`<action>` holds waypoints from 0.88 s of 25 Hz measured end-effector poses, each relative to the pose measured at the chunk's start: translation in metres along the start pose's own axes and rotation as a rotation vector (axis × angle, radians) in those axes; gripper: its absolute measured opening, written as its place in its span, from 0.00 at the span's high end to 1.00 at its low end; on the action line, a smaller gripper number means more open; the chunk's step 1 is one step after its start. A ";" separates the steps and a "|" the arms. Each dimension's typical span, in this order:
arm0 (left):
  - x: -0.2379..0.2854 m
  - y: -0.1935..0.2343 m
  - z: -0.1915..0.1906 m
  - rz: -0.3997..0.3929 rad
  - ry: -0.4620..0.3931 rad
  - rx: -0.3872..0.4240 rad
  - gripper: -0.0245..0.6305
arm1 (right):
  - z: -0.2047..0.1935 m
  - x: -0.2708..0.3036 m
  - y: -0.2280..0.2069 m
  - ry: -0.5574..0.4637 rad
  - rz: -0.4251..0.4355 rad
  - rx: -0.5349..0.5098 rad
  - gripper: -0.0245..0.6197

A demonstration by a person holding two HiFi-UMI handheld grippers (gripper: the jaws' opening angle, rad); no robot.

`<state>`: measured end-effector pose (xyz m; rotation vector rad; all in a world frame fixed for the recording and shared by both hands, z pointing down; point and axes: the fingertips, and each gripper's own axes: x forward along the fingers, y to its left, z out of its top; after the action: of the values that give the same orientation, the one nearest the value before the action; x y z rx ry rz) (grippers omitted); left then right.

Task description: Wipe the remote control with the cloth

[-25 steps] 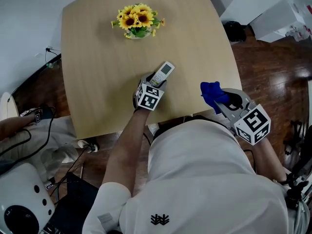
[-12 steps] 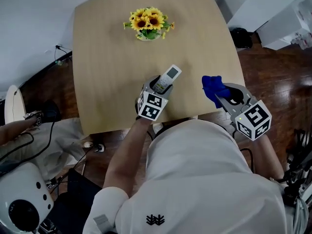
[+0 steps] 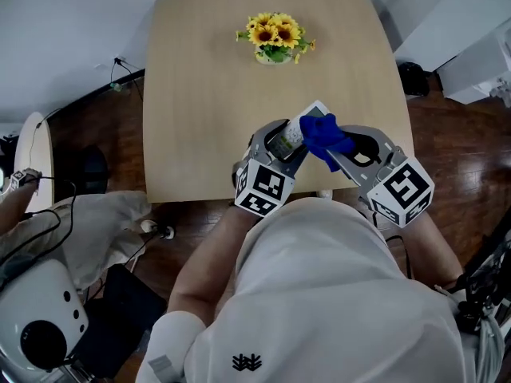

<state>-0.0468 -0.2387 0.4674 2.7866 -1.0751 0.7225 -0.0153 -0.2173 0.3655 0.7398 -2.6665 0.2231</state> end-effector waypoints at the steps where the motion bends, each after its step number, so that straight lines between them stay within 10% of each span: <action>1: -0.003 -0.001 0.006 0.001 -0.005 0.006 0.55 | 0.007 0.006 0.009 -0.009 0.029 -0.009 0.82; 10: -0.032 -0.006 0.012 0.023 -0.022 0.039 0.54 | 0.014 0.047 0.070 -0.006 0.186 -0.087 0.82; 22: -0.060 -0.007 0.006 0.053 -0.046 0.038 0.55 | 0.005 0.036 0.022 0.043 0.025 -0.083 0.83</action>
<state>-0.0791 -0.1978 0.4360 2.8296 -1.1589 0.6951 -0.0571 -0.2165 0.3737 0.6683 -2.6280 0.1331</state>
